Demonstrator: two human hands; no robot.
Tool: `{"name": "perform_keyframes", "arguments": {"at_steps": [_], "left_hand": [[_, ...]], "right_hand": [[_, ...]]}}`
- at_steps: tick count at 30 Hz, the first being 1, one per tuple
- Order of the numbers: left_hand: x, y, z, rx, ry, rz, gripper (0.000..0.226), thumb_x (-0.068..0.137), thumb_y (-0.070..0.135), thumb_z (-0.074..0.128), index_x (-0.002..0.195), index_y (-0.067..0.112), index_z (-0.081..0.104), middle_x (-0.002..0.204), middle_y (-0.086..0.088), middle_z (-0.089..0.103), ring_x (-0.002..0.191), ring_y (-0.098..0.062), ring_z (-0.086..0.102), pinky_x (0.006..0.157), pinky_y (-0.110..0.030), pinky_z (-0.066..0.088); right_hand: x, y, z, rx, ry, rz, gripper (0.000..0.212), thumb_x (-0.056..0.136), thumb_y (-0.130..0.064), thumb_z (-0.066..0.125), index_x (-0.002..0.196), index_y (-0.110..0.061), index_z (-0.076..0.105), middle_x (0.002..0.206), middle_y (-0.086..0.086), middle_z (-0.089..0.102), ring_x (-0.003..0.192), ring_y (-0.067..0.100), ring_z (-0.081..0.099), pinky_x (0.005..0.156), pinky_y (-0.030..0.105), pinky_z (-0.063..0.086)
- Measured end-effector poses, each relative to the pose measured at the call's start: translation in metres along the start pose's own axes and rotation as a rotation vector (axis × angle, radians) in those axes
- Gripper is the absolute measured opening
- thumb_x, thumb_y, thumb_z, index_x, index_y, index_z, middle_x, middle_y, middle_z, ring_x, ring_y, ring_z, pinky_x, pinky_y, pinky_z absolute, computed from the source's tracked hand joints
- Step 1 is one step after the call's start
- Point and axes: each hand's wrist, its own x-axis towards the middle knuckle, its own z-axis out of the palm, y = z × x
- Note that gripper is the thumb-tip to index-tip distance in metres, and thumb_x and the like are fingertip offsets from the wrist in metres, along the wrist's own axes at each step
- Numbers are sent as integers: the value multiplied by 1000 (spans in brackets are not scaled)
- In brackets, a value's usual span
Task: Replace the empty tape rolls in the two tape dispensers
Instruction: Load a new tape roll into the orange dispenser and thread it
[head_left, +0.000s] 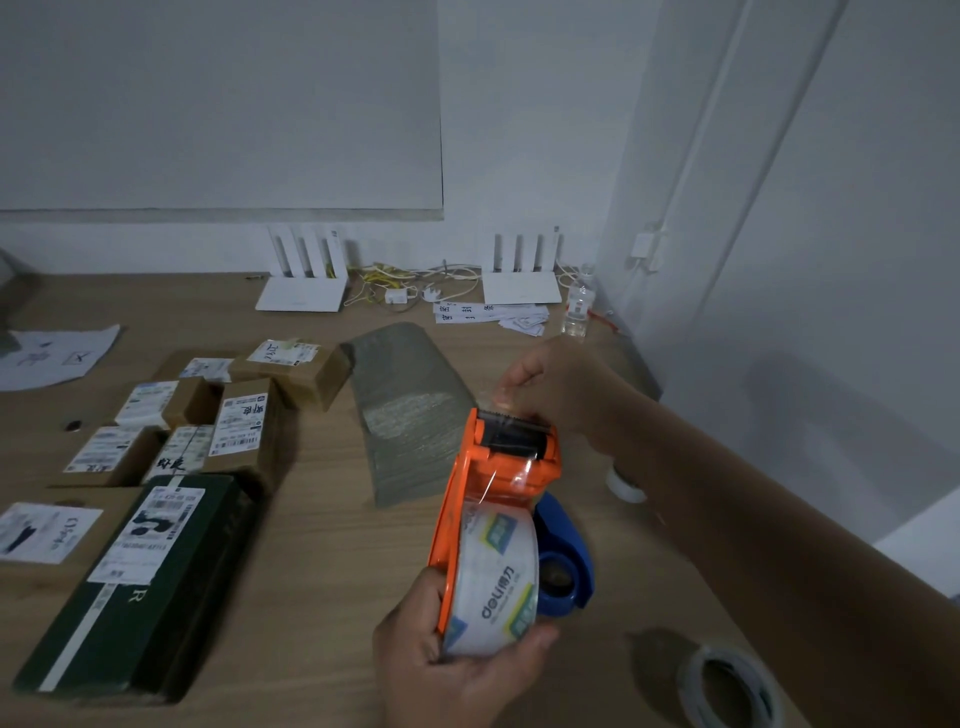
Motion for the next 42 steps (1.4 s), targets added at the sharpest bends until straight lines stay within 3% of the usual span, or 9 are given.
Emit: {"name": "perform_keyframes", "arguments": {"at_steps": [4, 7, 13, 16, 20, 24, 26, 29, 42], "left_hand": [[0, 3, -1, 9, -9, 3, 55, 32, 81, 75, 80, 55, 68, 58, 26, 70, 52, 8, 67, 51, -2, 47], [-1, 0, -2, 21, -30, -14, 59, 27, 77, 79, 81, 56, 69, 59, 26, 71, 54, 8, 68, 52, -2, 47], [-5, -12, -2, 19, -69, -4, 52, 30, 40, 87, 79, 47, 72, 59, 17, 73, 54, 3, 69, 53, -5, 49], [-4, -13, 2, -26, -60, -8, 57, 26, 55, 91, 80, 46, 73, 60, 14, 74, 54, 1, 70, 53, -8, 51], [2, -14, 8, -62, 16, 24, 44, 32, 35, 84, 72, 47, 72, 53, 16, 70, 46, 5, 62, 48, -8, 48], [11, -16, 11, -146, 68, -19, 40, 36, 31, 81, 74, 40, 73, 56, 8, 72, 47, 2, 60, 48, -11, 48], [16, -16, 12, -164, 79, -27, 40, 39, 30, 82, 77, 38, 74, 62, 3, 74, 51, -3, 63, 50, -14, 50], [23, -11, 15, -263, 82, -62, 43, 40, 28, 79, 81, 38, 75, 67, 3, 76, 55, -2, 65, 51, -17, 53], [30, -20, 18, -344, 36, -123, 52, 44, 28, 72, 95, 20, 64, 76, 14, 78, 65, 5, 69, 55, -10, 53]], "right_hand": [[1, 0, -1, -31, -115, 64, 14, 85, -22, 73, 91, -10, 77, 91, 11, 77, 87, 26, 73, 82, 35, 59], [1, 5, 0, 50, -166, 123, 19, 86, -20, 72, 97, -6, 75, 93, 14, 76, 73, 17, 68, 62, 19, 56], [0, 21, 1, 252, -159, 210, 18, 90, -6, 64, 104, 3, 71, 75, 5, 67, 54, 6, 58, 45, 11, 48], [-5, 32, 5, 486, -167, 281, 12, 94, -12, 59, 96, -3, 68, 71, 3, 60, 58, 12, 56, 53, 23, 50], [-21, 51, 23, 804, -7, 275, 29, 98, -15, 51, 73, -8, 65, 63, 4, 62, 58, 17, 58, 62, 31, 47], [-39, 70, 62, 953, 5, 444, 33, 91, -41, 61, 98, -12, 75, 90, 13, 75, 82, 33, 71, 78, 47, 59], [-52, 74, 79, 1036, -81, 432, 50, 94, -50, 53, 121, -11, 68, 122, 19, 68, 114, 40, 63, 105, 57, 45], [-68, 73, 95, 1292, -203, 336, 57, 101, -47, 40, 139, -7, 53, 141, 21, 55, 132, 37, 50, 116, 57, 30], [-87, 62, 106, 1616, -203, 314, 76, 97, -62, 20, 120, -10, 71, 129, 15, 66, 117, 27, 65, 85, 40, 58]]}}
